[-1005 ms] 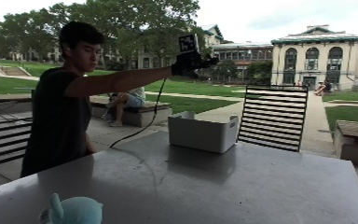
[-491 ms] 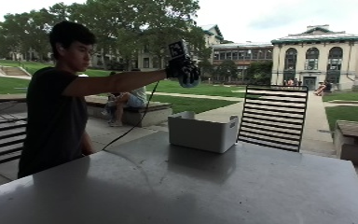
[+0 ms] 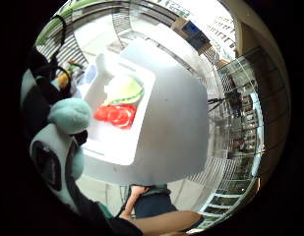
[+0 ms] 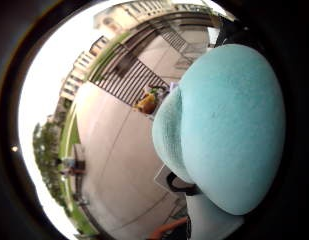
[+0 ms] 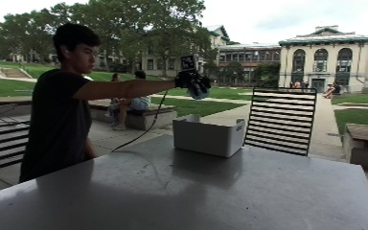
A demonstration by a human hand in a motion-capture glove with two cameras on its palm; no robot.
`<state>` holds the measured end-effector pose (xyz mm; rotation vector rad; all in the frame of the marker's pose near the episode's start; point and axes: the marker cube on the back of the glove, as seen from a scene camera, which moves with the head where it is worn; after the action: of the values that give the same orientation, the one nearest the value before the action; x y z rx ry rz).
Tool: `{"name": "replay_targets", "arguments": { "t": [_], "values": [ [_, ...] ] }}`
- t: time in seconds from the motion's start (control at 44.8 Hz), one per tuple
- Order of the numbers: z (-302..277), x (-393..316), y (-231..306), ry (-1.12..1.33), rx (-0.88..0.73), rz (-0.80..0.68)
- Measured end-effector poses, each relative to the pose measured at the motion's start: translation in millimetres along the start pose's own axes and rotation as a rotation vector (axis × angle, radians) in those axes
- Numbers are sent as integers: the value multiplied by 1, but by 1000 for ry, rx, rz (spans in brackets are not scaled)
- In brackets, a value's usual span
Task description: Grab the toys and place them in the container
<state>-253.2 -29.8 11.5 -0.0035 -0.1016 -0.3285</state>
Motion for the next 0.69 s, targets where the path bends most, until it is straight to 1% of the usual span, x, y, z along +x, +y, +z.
{"name": "replay_targets", "arguments": {
  "t": [0.134,0.201,0.38,0.469,0.514,0.603,0.692],
  "values": [
    [13,5,1,-29,-99,-31],
    [14,7,1,-73,-109,-52],
    [4,17,2,-106,-65,-105],
    [-3,27,3,-86,-44,-83],
    [-6,35,6,-67,-33,-77],
    [-13,55,14,-53,24,-139],
    [-25,84,25,-54,84,-126]
  ]
}}
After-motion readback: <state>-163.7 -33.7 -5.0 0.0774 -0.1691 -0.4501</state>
